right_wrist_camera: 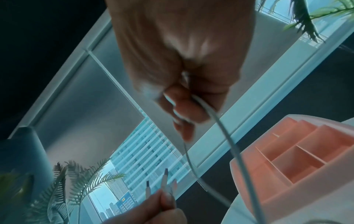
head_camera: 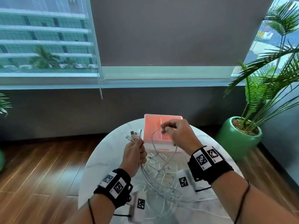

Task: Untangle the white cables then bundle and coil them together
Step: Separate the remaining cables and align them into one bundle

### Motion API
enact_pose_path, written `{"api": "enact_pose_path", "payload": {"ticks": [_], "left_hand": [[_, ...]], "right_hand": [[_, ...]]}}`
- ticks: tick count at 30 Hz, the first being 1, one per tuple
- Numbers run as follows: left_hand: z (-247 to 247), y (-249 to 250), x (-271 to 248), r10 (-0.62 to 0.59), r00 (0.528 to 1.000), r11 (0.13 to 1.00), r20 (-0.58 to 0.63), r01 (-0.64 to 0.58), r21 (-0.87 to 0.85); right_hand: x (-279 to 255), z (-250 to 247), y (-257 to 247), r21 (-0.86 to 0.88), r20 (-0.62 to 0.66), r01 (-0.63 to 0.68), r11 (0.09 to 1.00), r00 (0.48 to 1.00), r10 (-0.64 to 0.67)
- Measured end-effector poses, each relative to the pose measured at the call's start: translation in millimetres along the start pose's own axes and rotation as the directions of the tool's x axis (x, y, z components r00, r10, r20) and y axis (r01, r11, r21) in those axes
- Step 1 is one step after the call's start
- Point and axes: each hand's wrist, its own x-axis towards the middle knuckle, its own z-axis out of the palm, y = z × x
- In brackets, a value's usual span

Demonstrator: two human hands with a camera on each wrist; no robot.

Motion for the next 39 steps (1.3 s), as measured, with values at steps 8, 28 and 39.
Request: {"api": "enact_pose_path", "payload": {"ticks": [8, 28, 39], "left_hand": [[-3, -2, 2, -0.132, 0.991, 0.991, 0.029, 0.132, -0.029], [-32, 30, 31, 0.033, 0.966, 0.981, -0.257, -0.080, -0.176], [-24, 25, 30, 0.220, 0.908, 0.950, -0.357, -0.283, -0.134]], "right_hand": [[-7, 19, -5, 0.116, 0.134, 0.059, 0.992, 0.988, -0.074], [-37, -11, 124, -0.193, 0.354, -0.164, 0.967, 0.908, 0.225], [-47, -22, 185, -0.519, 0.107, -0.237, 0.822, 0.935, 0.337]]}}
